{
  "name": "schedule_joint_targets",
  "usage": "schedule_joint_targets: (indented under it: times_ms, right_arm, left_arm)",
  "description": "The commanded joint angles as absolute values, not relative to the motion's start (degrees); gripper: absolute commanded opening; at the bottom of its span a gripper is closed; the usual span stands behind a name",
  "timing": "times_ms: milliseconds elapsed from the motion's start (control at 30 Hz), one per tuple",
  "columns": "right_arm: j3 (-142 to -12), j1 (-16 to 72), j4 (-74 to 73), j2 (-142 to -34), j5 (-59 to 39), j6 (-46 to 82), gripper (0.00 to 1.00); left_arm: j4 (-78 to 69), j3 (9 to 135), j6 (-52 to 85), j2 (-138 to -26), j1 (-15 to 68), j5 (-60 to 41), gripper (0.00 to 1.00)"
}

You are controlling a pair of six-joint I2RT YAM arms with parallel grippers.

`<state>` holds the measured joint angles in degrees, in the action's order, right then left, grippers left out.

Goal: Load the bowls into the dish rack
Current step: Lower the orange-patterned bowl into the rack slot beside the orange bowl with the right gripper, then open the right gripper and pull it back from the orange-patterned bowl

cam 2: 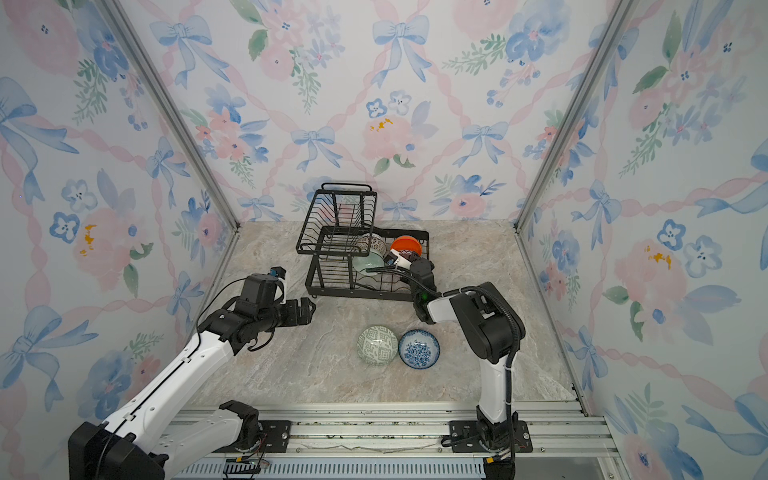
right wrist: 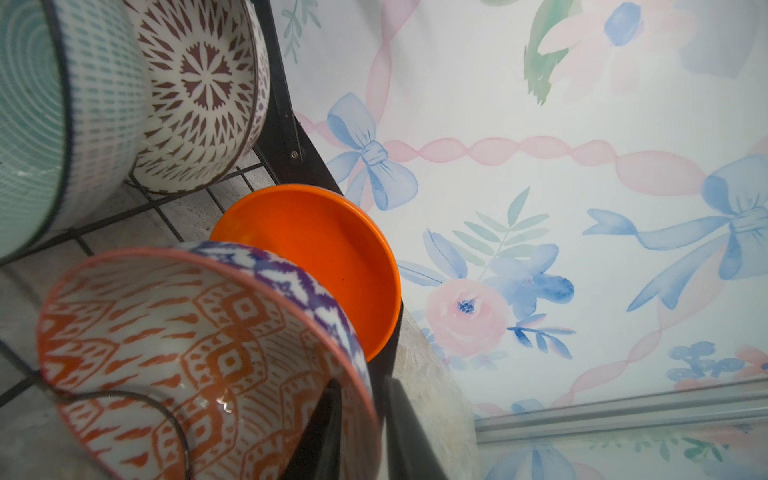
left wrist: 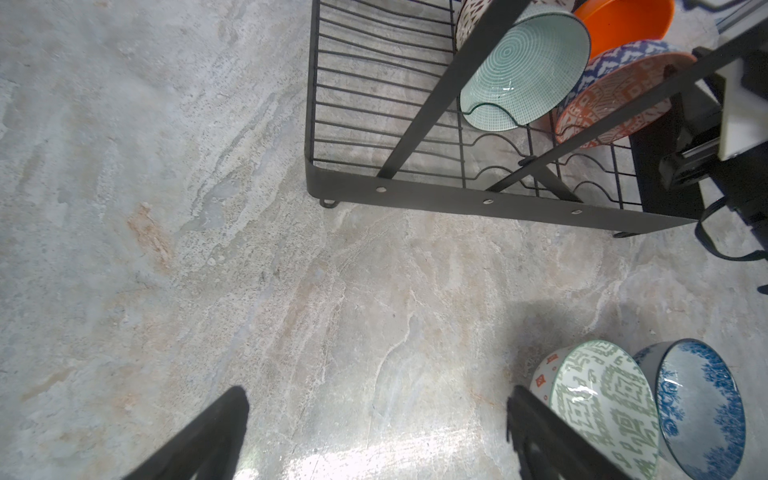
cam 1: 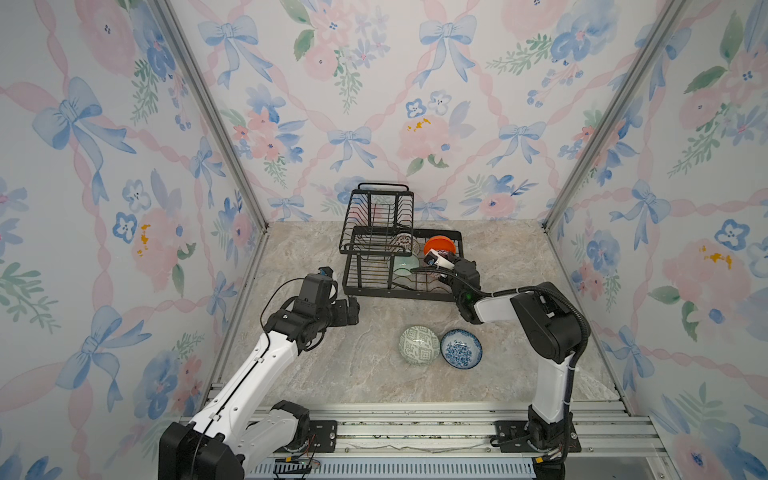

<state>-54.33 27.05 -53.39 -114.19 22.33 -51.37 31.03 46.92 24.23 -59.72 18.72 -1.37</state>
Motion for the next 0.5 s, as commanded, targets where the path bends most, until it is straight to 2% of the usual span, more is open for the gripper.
schedule_joint_targets:
  times_ms: [0,200,467]
  right_arm:
    - [-55.63,27.04,-52.80,-112.41,21.98,-50.45,0.23]
    - [-55.56,27.06,-52.74,-112.00,21.98,-50.53,0.27]
    - [-54.94,26.88,-50.38,-110.28,20.94,-48.40,0.47]
  left_arm:
    - [31.72,46.58,24.32,-59.24,18.26,-0.92,0.98]
    - [31.70,46.67,24.32,-59.30,18.25,-0.80,0.98]
    - [31.66,46.79,23.91,-59.50,18.15,-0.70,0.98]
